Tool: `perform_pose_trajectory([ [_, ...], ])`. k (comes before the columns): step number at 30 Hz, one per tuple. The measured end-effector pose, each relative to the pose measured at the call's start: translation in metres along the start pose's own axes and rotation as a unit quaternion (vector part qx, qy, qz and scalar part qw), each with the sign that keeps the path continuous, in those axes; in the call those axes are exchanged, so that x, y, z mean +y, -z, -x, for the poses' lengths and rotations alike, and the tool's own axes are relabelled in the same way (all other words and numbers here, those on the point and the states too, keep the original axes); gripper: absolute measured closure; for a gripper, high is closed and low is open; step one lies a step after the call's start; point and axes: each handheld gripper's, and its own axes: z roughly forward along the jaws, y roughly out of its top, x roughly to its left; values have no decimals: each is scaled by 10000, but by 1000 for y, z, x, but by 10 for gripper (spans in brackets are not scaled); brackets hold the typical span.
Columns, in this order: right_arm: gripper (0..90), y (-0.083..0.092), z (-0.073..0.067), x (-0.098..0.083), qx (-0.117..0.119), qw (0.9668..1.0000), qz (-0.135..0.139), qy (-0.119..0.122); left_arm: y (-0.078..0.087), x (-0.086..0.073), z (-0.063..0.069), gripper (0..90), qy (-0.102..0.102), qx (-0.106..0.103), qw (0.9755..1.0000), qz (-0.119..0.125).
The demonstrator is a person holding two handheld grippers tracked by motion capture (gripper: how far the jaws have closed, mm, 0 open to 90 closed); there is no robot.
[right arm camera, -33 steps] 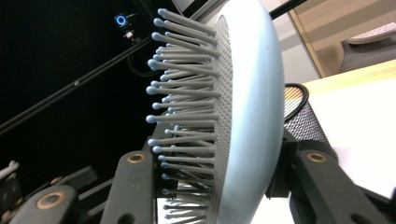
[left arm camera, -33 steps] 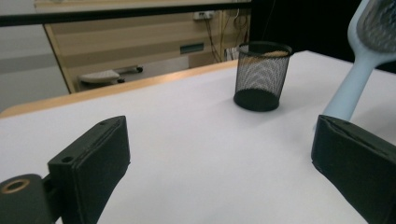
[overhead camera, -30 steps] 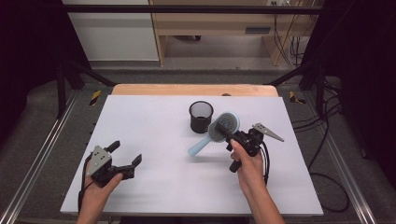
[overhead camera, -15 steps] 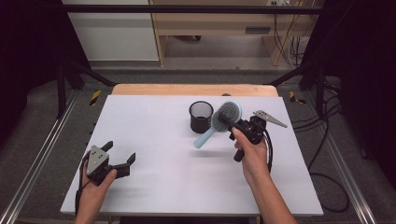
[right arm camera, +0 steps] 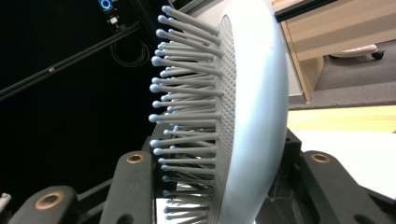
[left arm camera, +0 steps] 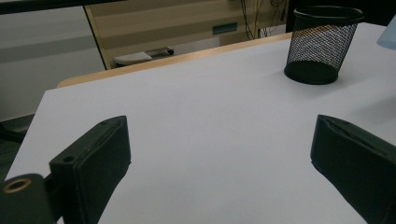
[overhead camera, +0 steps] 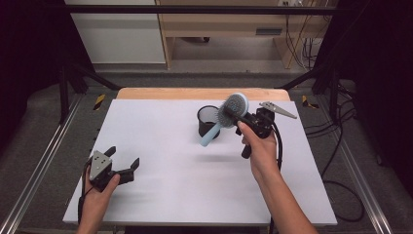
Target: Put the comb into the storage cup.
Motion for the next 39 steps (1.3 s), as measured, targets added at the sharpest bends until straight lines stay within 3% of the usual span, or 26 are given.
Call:
perform_pose_trajectory([
  [4, 554, -5, -3, 13, 19, 10000, 90, -19, 3, 1, 0, 53, -39, 74, 9999, 101],
  [8, 554, -12, -4, 26, 47, 9997, 187, -160, 4, 2, -3, 54, 65, 120, 9997, 189],
  [15, 553, -24, 0, 42, 79, 9993, 317, -159, 6, 1, -4, 47, 253, 213, 9990, 296],
  [25, 549, -38, 16, 60, -84, 9985, 455, -286, 5, -1, -6, 18, 450, 199, 9984, 274],
  [39, 545, -47, 27, 65, -471, 9983, 346, 71, 2, -1, -1, 18, 331, 180, 9991, 199],
])
